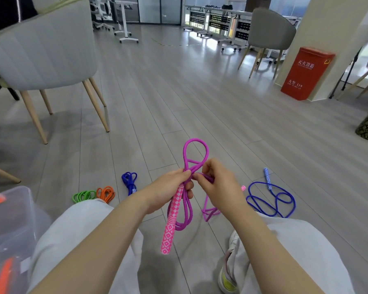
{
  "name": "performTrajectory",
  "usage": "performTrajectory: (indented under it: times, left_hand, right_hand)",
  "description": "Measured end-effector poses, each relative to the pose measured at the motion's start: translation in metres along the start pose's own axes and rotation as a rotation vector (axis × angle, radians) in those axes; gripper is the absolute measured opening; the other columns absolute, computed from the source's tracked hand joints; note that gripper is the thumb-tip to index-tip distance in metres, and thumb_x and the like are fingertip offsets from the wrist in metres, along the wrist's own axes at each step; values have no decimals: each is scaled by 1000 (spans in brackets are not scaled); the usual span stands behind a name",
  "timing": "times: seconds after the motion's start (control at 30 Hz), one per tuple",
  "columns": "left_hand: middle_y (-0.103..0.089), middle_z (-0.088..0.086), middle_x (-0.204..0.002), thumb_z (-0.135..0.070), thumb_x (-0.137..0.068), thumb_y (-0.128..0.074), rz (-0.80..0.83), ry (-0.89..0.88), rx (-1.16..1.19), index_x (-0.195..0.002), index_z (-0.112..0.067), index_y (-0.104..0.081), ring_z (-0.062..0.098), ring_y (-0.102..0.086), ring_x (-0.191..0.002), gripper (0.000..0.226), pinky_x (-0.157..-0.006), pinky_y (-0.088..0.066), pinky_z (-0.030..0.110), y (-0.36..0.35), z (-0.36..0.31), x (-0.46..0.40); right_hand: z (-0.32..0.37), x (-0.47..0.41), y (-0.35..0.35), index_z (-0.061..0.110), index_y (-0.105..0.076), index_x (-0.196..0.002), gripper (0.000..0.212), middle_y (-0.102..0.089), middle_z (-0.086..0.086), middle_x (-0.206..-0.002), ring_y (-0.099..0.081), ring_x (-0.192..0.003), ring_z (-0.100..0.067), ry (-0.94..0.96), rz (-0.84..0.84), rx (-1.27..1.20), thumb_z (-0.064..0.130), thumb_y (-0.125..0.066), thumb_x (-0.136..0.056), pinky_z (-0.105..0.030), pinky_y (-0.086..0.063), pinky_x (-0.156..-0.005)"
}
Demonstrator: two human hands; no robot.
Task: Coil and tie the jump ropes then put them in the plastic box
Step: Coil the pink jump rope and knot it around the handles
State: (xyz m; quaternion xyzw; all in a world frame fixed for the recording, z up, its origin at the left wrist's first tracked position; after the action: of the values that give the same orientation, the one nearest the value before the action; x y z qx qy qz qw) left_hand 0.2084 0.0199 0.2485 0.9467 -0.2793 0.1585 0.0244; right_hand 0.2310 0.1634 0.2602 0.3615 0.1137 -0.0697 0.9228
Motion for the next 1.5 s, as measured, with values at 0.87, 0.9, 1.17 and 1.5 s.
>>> performTrajectory:
  times: [0.87,0.9,1.17,1.5]
  left_hand:
    - [-53,0,-70,-19,-105,-35,-321,-197,470,-113,-2,-59,17,-55,-70,30,-73,-49,31,30,-6,-9]
    - [-53,0,-69,-19,-105,-35,-321,-193,474,-113,-2,-59,17,-54,-69,30,-73,-49,31,31,-6,-8]
    - [-45,-1,-64,-18,-105,-34,-243,-206,612,-103,-3,-57,13,-46,-57,27,-69,-48,31,31,-13,-6]
    - [-37,-2,-67,-22,-102,-36,71,-235,573,-92,-11,-53,12,-39,-57,22,-70,-45,32,20,-26,12]
  right_hand:
    - [27,22,-45,16,-54,-79,35,-59,-1,-67,-57,-63,-20,170,322,460,50,-51,-88,-35,-50,-61]
    - [27,22,-44,16,-55,-79,35,-59,-1,-67,-57,-63,-20,176,330,465,49,-51,-88,-34,-50,-61]
    - [16,10,-16,20,-50,-60,48,-49,4,-51,-44,-50,-13,-3,165,191,57,-53,-90,-30,-37,-52]
    - [-17,1,-26,28,-54,-126,38,-63,14,-118,-55,-114,-1,-134,342,-165,24,-63,-89,-28,-44,-102]
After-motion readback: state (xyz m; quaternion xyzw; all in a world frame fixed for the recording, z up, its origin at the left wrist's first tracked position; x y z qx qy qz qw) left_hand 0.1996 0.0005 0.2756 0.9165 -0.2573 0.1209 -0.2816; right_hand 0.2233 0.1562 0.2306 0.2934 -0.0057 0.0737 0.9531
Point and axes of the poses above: each hand's wrist, its own x-axis away from the middle knuckle, its own y-axis out of the back of the hand, z = x × y, the point moved 4 cm from there along -x, towards the middle knuckle
